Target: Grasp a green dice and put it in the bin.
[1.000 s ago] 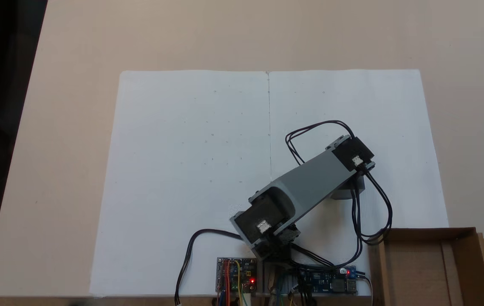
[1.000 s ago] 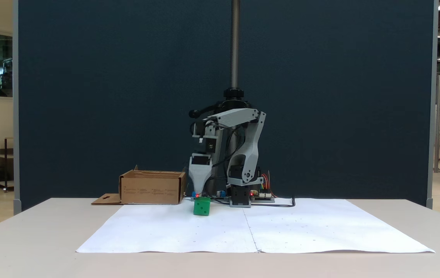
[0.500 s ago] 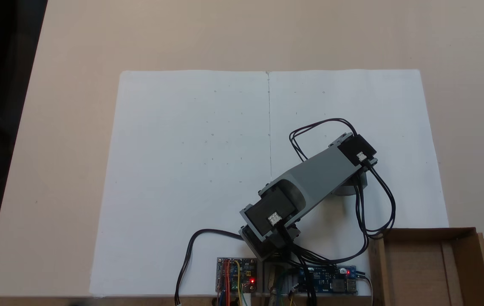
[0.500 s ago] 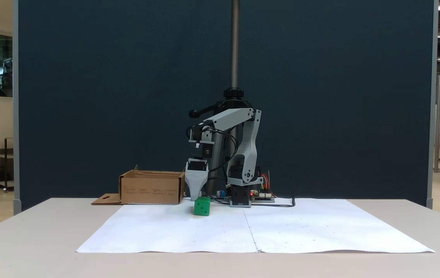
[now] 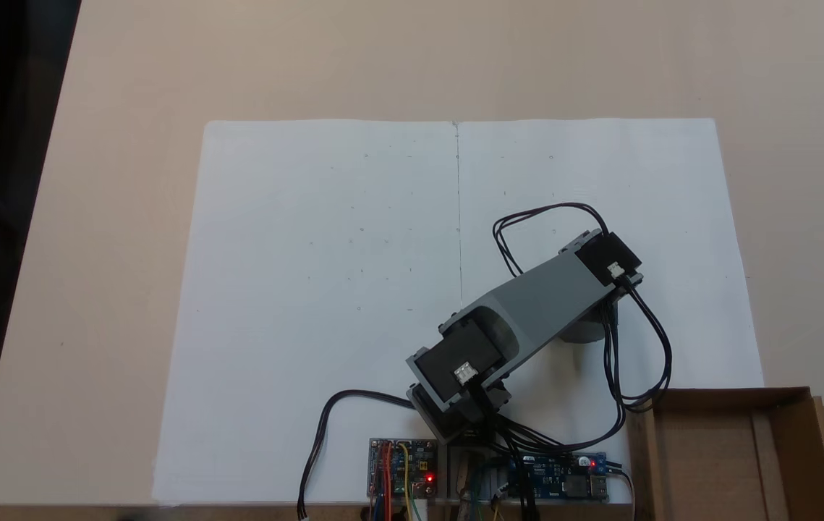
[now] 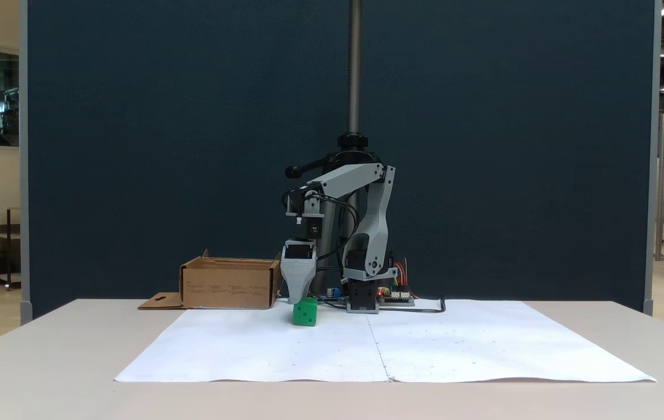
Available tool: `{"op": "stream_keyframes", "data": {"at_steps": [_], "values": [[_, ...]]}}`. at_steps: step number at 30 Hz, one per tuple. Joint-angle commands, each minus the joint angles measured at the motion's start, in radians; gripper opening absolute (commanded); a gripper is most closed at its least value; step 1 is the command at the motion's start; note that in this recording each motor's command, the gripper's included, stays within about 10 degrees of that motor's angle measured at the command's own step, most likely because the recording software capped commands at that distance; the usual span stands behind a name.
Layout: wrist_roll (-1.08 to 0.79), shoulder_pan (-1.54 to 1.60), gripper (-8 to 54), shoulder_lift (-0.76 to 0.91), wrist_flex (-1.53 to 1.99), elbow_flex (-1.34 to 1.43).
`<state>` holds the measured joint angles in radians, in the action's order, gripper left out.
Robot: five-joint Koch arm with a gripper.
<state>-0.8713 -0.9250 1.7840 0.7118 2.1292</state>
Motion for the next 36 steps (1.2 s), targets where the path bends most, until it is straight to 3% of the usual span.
{"op": "stream_keyframes", "data": {"at_steps": [1,11,36], "values": [[0.095,-0.008,43.8,0.043,0.061,-0.003],[0.196,0.026,43.2,-0.018,0.072,-0.021],[0.235,0.110,43.1,-0.092,0.025,-0.040]]}}
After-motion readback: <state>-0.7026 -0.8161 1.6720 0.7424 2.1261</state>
